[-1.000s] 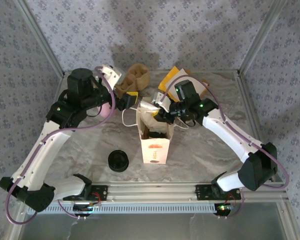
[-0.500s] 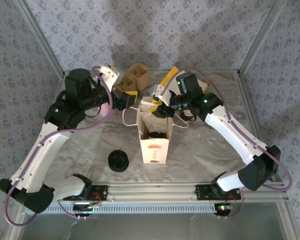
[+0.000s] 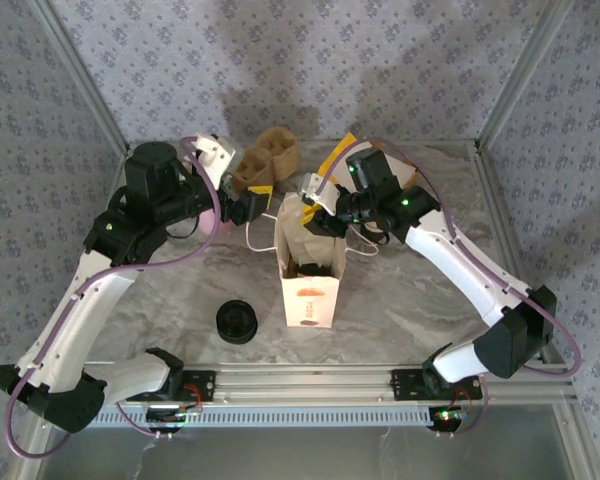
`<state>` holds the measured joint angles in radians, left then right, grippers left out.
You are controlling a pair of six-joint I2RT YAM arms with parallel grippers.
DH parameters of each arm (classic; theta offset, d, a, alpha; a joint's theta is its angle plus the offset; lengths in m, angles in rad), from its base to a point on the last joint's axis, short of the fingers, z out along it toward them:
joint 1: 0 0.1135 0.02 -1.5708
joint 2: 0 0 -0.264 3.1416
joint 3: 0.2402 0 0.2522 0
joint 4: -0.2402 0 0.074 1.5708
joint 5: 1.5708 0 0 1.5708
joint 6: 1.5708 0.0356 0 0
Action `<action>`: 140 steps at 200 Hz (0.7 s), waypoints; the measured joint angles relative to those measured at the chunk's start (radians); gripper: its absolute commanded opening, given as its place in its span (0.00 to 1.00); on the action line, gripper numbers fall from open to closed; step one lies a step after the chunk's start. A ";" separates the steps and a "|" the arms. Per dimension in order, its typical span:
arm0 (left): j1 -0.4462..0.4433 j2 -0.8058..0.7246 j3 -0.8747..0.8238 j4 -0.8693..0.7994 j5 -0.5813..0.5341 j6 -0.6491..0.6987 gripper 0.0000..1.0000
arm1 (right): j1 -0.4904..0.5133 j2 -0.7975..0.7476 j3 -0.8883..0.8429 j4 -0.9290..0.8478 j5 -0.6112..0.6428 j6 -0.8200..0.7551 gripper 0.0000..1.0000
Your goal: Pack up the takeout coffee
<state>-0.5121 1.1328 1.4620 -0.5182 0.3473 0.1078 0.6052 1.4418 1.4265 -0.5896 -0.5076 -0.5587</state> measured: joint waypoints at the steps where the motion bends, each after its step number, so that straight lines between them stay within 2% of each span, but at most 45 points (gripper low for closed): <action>1: 0.000 0.000 0.000 0.000 0.000 0.000 0.94 | 0.000 0.000 0.000 0.000 0.000 0.000 0.26; 40: 0.002 0.000 -0.008 0.000 0.000 0.000 0.94 | 0.005 0.016 0.014 -0.014 0.016 0.002 0.28; 59: 0.002 -0.001 -0.008 0.000 0.000 0.000 0.94 | 0.005 0.018 0.054 -0.016 0.028 0.014 0.36; 111: 0.003 -0.026 -0.047 0.026 -0.012 -0.006 0.96 | 0.006 0.025 0.098 0.039 0.090 0.038 0.35; 140: 0.003 -0.042 -0.053 0.029 -0.088 -0.031 1.00 | 0.006 0.050 0.104 0.064 0.146 0.079 0.44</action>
<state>-0.5095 1.0912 1.4094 -0.4892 0.2592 0.0765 0.6113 1.4914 1.5303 -0.5251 -0.3618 -0.4801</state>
